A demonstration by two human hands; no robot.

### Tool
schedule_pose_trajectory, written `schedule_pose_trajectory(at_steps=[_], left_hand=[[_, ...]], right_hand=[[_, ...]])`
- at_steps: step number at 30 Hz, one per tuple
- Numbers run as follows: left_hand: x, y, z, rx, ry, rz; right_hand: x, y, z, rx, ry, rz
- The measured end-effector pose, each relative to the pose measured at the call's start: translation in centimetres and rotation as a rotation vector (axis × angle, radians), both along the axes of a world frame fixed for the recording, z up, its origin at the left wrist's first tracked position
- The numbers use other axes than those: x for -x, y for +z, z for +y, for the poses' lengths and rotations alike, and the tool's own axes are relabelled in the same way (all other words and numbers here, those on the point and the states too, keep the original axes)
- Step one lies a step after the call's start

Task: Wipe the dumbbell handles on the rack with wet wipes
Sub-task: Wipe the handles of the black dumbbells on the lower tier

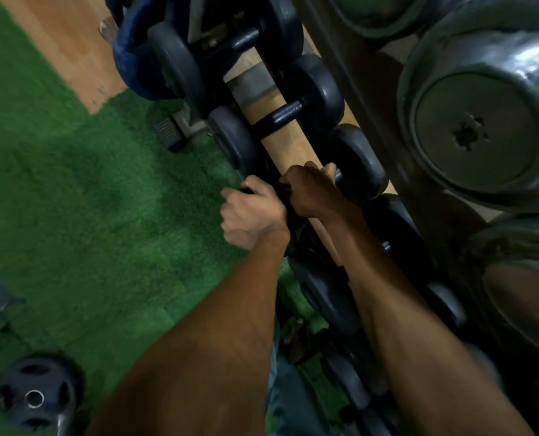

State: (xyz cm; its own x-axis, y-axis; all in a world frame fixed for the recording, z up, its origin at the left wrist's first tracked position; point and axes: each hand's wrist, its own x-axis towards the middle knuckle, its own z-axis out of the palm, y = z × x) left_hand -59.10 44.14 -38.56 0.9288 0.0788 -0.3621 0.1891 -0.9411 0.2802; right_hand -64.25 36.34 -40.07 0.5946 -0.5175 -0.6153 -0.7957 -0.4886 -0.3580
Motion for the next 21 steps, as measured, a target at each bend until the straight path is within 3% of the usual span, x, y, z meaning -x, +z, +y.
schedule_pose_trajectory(at_steps=[9,13,17,21], left_hand=[[0.2,-0.7,-0.3,-0.028,0.052,-0.051],[0.3,-0.7,-0.2,-0.007,0.048,-0.067],[0.2,-0.5,-0.2,0.01,0.048,-0.045],[0.2,-0.6,-0.2,0.006,0.044,-0.057]], right_hand=[[4.2,-0.1,3.5,0.046,-0.107,-0.312],[5.7,0.6,5.1,-0.111,-0.353,-0.499],[5.9,0.5,5.5,-0.09,-0.468,-0.305],[5.8,0.5,5.6,-0.233,-0.584,-0.143]])
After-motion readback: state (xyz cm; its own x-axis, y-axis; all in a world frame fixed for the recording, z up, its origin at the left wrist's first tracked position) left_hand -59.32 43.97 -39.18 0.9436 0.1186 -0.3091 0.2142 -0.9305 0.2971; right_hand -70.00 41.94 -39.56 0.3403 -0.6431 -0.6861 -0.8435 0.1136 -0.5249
